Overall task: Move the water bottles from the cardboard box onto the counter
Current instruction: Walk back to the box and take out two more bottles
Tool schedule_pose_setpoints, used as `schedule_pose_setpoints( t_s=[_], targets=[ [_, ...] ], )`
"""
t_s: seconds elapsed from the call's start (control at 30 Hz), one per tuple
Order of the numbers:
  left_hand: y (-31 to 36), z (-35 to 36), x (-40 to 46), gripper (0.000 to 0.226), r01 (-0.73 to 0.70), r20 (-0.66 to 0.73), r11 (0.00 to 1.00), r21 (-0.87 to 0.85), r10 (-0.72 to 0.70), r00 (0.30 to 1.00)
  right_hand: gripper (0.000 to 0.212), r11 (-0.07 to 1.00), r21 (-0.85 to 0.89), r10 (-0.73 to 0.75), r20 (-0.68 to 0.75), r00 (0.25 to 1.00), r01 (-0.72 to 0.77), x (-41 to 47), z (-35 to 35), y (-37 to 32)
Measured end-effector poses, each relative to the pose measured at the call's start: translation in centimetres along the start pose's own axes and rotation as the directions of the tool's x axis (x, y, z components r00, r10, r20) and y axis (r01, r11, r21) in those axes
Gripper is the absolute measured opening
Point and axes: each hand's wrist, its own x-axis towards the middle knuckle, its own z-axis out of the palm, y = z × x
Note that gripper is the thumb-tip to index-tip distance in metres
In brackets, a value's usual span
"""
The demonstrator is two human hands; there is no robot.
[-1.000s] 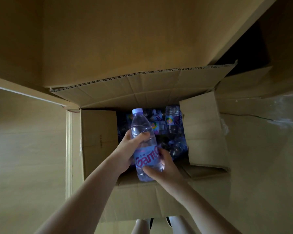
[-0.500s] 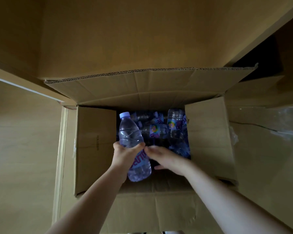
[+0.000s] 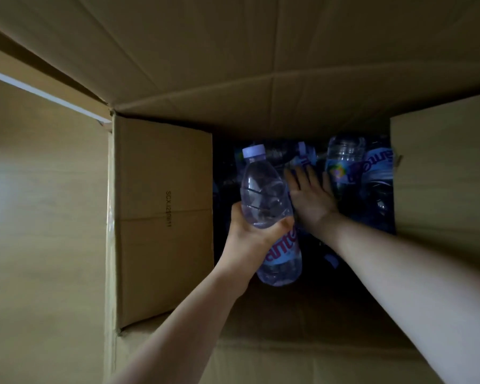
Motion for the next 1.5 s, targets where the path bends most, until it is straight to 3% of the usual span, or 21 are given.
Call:
schedule_pose_setpoints(
  t_s=[0.27, 0.37, 0.43, 0.53, 0.6, 0.7, 0.8, 0.87, 1.0, 1.13, 1.3, 1.37, 1.43, 1.5],
  targets=[
    [0.3, -0.3, 0.5, 0.058, -0.01, 0.007, 1.0, -0.02, 0.01, 1.0, 0.075, 0.993, -0.116, -0.032, -0.051, 0.998, 0.026, 2.0, -1.3, 0.0],
    [0.9, -0.5, -0.8, 0.056, 0.005, -0.008, 1.0, -0.028, -0.005, 1.0, 0.084, 1.0, 0.017, 0.022, 0.077, 0.997, -0.023, 0.0, -1.6, -0.3],
    [1.5, -0.5, -2.2, 0.056, 0.031, 0.002, 0.999, -0.028, -0.031, 1.0, 0.09, 0.96, 0.232, 0.106, 0.229, 0.968, -0.16, -1.7, -2.3, 0.4],
    [2.8, -1.0, -4.8, 0.052, 0.066, 0.029, 0.998, -0.008, -0.066, 0.997, 0.081, 0.764, 0.565, 0.009, 0.473, 0.881, -0.312, -5.6, -4.5, 1.9],
    [4.1, -1.4, -6.9, 0.049, 0.076, 0.035, 0.997, 0.004, -0.077, 0.996, 0.069, 0.62, 0.682, -0.053, 0.53, 0.846, -0.388, -8.9, -6.5, 2.3],
    [6.4, -2.4, -10.1, 0.049, 0.066, -0.006, 0.997, 0.037, -0.066, 0.998, 0.055, 0.383, 0.784, -0.066, 0.55, 0.833, -0.488, -14.5, -10.9, 1.9],
    [8.9, -3.9, -13.9, 0.049, 0.046, -0.035, 0.998, 0.046, -0.045, 0.998, 0.039, 0.053, 0.85, -0.132, 0.526, 0.84, -0.524, -19.6, -15.3, 1.1],
    [10.4, -4.9, -16.3, 0.048, 0.012, -0.037, 0.998, 0.063, -0.01, 0.999, 0.041, -0.034, 0.872, -0.203, 0.473, 0.857, -0.489, -22.2, -18.2, 0.3],
    [13.8, -6.4, -21.7, 0.047, -0.037, -0.06, 0.999, 0.021, 0.038, 0.997, 0.035, -0.082, 0.893, -0.335, 0.394, 0.856, -0.443, -26.2, -24.5, -1.9],
    [16.4, -7.4, -27.9, 0.049, -0.072, -0.107, 0.989, -0.126, 0.059, 0.993, 0.044, 0.011, 0.937, -0.458, 0.316, 0.831, -0.35, -30.4, -31.1, -5.2],
    [19.1, -10.6, -35.2, 0.054, -0.192, -0.144, 0.961, -0.201, 0.165, 0.976, 0.094, 0.245, 0.953, -0.574, 0.29, 0.766, -0.178, -36.0, -37.8, -9.8],
    [19.8, -12.6, -37.8, 0.05, -0.234, -0.164, 0.951, -0.204, 0.202, 0.965, 0.104, 0.252, 0.957, -0.584, 0.27, 0.766, -0.145, -37.9, -39.6, -12.0],
    [20.2, -14.6, -40.6, 0.045, -0.274, -0.238, 0.938, -0.212, 0.223, 0.945, 0.099, 0.219, 0.967, -0.581, 0.235, 0.779, -0.128, -39.7, -41.0, -14.7],
    [20.3, -17.0, -43.5, 0.055, -0.285, -0.307, 0.93, -0.234, 0.207, 0.929, 0.08, 0.242, 0.968, -0.579, 0.201, 0.79, -0.068, -41.5, -42.0, -17.8]
  ],
)
